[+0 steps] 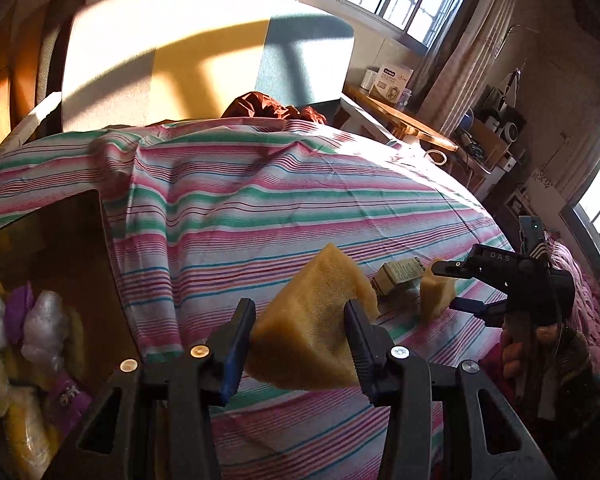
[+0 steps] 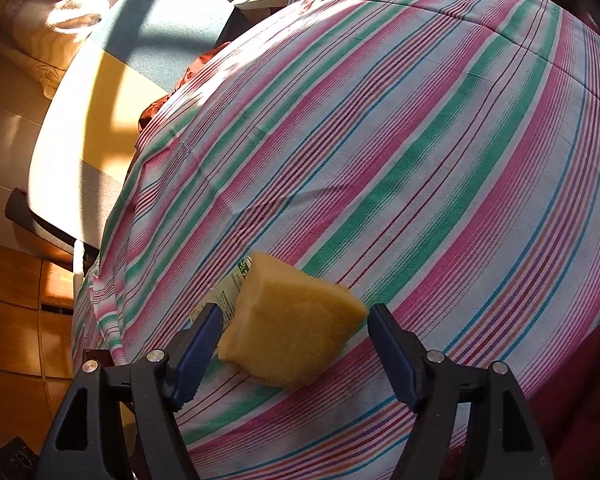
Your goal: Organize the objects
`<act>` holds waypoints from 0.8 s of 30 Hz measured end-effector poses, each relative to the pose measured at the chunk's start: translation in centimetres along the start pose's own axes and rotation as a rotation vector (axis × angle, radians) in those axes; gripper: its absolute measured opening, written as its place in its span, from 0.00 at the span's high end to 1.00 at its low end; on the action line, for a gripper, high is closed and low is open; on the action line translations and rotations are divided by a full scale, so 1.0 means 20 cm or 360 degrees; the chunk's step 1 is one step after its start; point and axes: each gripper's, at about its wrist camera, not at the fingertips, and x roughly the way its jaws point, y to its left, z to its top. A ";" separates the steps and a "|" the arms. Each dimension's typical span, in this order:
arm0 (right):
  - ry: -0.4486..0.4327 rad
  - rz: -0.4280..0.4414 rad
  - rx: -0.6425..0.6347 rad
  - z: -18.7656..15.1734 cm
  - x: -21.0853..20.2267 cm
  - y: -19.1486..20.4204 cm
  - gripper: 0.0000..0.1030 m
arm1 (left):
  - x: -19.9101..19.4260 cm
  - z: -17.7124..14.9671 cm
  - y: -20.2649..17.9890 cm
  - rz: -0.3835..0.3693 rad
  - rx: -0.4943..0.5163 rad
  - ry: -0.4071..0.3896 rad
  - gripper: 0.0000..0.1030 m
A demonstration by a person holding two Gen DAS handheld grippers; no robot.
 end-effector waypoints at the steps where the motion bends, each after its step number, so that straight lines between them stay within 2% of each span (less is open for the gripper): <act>1: 0.0020 -0.0021 -0.0012 0.00 0.02 0.01 0.26 | -0.03 -0.01 0.01 0.0009 -0.0008 -0.0016 0.55; 4: 0.0012 -0.0044 -0.0098 -0.02 0.03 0.05 0.37 | -0.14 -0.05 0.06 0.0060 -0.0018 -0.0079 0.55; 8: -0.0014 -0.0106 -0.0170 -0.03 0.03 0.08 0.41 | -0.28 -0.10 0.15 0.0150 -0.0077 -0.0153 0.55; 11: -0.0038 -0.0139 -0.0201 -0.03 0.02 0.09 0.42 | -0.39 -0.13 0.23 0.0267 -0.0120 -0.0208 0.55; 16: -0.0165 -0.0138 -0.0238 -0.03 -0.06 0.12 0.43 | -0.56 -0.21 0.35 0.0493 -0.0169 -0.0290 0.54; 24: -0.0306 -0.0071 -0.0419 -0.07 -0.15 0.23 0.43 | -0.71 -0.31 0.49 0.0717 -0.0228 -0.0340 0.54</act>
